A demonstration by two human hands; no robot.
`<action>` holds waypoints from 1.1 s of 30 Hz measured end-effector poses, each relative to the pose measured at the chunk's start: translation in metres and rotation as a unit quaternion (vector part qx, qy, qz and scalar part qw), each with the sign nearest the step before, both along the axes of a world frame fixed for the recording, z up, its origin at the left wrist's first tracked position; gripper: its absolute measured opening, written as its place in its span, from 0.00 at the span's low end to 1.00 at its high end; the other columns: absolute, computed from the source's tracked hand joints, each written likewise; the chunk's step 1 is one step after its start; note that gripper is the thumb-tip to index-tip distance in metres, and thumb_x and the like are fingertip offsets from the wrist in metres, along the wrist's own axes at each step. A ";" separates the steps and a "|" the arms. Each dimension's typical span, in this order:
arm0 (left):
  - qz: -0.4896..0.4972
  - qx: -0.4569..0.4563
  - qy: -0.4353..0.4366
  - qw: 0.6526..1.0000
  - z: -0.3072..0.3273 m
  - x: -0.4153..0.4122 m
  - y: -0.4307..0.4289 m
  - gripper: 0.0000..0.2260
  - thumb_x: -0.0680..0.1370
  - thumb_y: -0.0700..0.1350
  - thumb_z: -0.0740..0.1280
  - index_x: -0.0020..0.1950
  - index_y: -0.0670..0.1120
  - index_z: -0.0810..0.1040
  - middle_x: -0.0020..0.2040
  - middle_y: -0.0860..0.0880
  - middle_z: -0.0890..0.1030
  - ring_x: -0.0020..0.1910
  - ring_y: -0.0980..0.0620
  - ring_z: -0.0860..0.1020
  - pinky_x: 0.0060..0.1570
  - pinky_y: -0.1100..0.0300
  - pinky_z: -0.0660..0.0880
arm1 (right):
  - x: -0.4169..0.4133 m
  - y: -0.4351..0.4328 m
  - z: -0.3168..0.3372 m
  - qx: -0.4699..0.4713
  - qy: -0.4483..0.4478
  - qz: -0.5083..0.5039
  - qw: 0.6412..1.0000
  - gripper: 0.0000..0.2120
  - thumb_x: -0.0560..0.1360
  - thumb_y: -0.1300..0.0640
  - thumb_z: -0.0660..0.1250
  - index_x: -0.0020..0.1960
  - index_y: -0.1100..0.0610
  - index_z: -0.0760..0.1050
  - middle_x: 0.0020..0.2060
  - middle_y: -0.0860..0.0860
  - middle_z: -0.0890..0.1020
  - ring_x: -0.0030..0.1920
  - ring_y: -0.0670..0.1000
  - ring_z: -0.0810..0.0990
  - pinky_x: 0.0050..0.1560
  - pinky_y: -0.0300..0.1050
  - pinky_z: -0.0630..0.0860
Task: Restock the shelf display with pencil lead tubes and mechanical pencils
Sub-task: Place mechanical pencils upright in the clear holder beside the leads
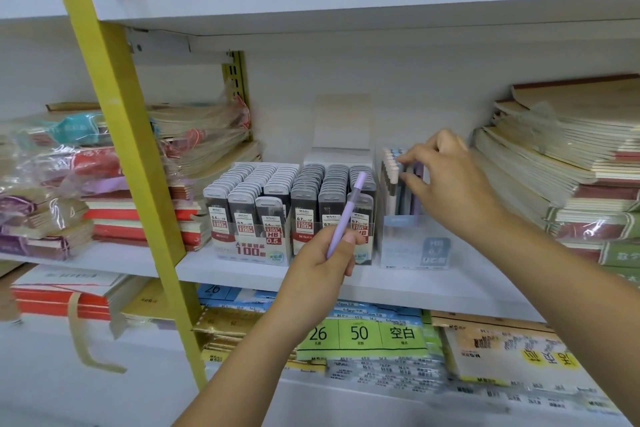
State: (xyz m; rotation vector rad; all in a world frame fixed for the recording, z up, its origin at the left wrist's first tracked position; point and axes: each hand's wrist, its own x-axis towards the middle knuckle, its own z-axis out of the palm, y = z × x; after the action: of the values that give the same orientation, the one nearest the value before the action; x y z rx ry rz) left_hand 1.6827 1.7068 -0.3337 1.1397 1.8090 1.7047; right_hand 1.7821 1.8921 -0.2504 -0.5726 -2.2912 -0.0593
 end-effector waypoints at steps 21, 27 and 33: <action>0.216 0.022 0.594 0.774 0.020 0.008 0.022 0.16 0.78 0.52 0.69 0.65 0.50 0.80 0.70 0.47 0.77 0.74 0.43 0.69 0.74 0.40 0.62 | 0.061 -0.022 0.025 -0.199 0.261 0.249 0.911 0.14 0.78 0.57 0.66 0.50 0.38 0.67 0.47 0.50 0.83 0.50 0.47 0.84 0.46 0.45 0.81; 0.166 -0.077 0.613 0.769 0.013 0.001 0.024 0.18 0.79 0.54 0.66 0.69 0.55 0.77 0.77 0.47 0.69 0.78 0.45 0.63 0.76 0.34 0.54 | 0.052 -0.022 0.003 -0.087 0.063 0.142 0.984 0.07 0.79 0.56 0.64 0.55 0.47 0.69 0.48 0.47 0.84 0.50 0.47 0.83 0.49 0.49 0.81; 0.163 -0.088 0.615 0.766 0.016 0.001 0.024 0.18 0.80 0.54 0.65 0.70 0.55 0.77 0.77 0.47 0.69 0.77 0.45 0.64 0.77 0.36 0.52 | 0.051 -0.019 0.000 -0.194 0.076 0.150 0.966 0.09 0.77 0.55 0.68 0.51 0.43 0.71 0.46 0.42 0.83 0.49 0.42 0.82 0.52 0.47 0.80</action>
State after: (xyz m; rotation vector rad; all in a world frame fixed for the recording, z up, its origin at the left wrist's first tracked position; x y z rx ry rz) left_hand 1.6835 1.7307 -0.3182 2.2357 2.9347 0.7616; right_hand 1.8328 1.8732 -0.2505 -0.3994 -2.2228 0.5722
